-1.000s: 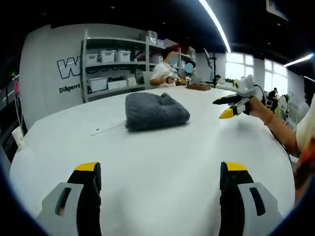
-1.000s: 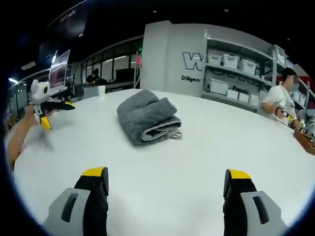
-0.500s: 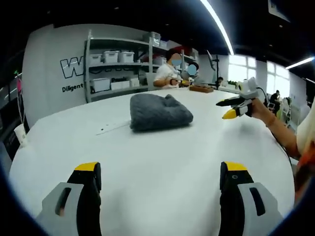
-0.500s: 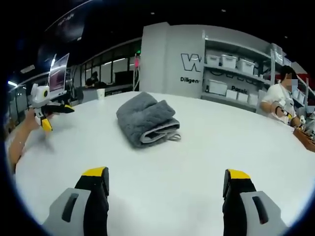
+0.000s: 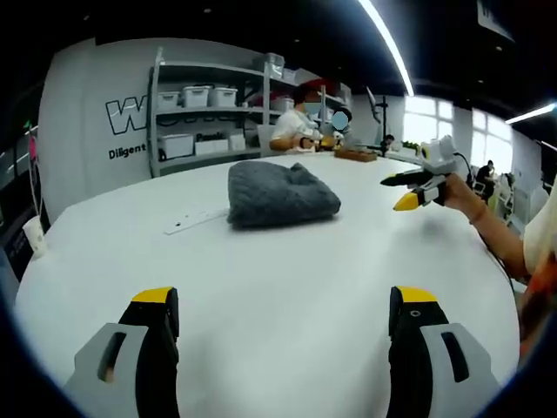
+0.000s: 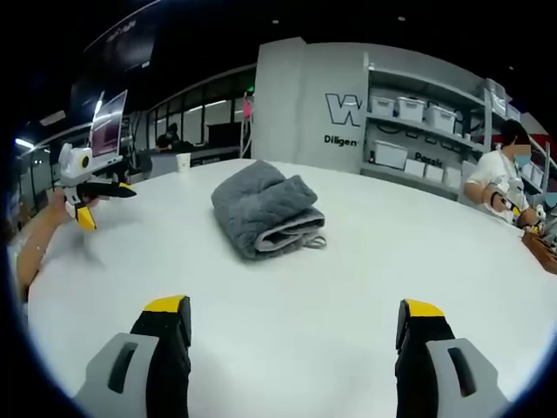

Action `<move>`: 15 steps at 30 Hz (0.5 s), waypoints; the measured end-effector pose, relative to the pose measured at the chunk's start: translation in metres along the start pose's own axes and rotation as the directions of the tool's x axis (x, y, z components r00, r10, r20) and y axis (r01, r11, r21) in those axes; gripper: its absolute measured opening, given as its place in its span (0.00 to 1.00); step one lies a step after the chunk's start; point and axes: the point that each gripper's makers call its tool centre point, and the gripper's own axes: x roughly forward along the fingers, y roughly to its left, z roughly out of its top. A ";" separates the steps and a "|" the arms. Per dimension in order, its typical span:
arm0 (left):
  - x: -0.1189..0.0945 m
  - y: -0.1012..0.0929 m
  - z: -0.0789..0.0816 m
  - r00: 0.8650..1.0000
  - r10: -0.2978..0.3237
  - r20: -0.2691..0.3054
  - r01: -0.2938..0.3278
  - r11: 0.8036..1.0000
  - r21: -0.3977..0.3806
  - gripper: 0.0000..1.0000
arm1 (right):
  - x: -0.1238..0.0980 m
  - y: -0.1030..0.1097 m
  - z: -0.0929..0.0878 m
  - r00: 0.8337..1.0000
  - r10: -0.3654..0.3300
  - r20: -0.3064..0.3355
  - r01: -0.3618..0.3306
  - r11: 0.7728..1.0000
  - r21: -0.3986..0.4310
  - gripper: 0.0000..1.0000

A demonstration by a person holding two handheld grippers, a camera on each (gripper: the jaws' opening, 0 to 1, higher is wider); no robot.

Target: Open the folded towel by lifting each exposed corner and separating the folded layers until the towel lies flat within the target outline without major curled edges

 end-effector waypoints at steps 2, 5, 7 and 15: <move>0.000 0.000 -0.001 1.000 -0.001 -0.001 0.001 1.000 -0.009 0.99 | 0.002 0.007 0.007 0.999 0.020 0.033 -0.020 1.000 -0.014 0.99; 0.001 0.002 -0.005 1.000 0.000 -0.010 0.000 1.000 -0.022 0.99 | 0.004 0.020 0.022 0.992 0.058 0.110 -0.055 0.998 -0.031 0.99; 0.002 0.002 -0.005 1.000 0.000 -0.012 0.000 1.000 -0.024 0.99 | 0.006 0.026 0.022 0.989 0.086 0.123 -0.085 0.996 -0.015 0.99; 0.004 0.000 -0.004 1.000 -0.008 -0.011 0.008 1.000 -0.025 0.98 | -0.006 0.042 0.078 0.870 0.152 0.468 -0.178 0.984 0.012 0.99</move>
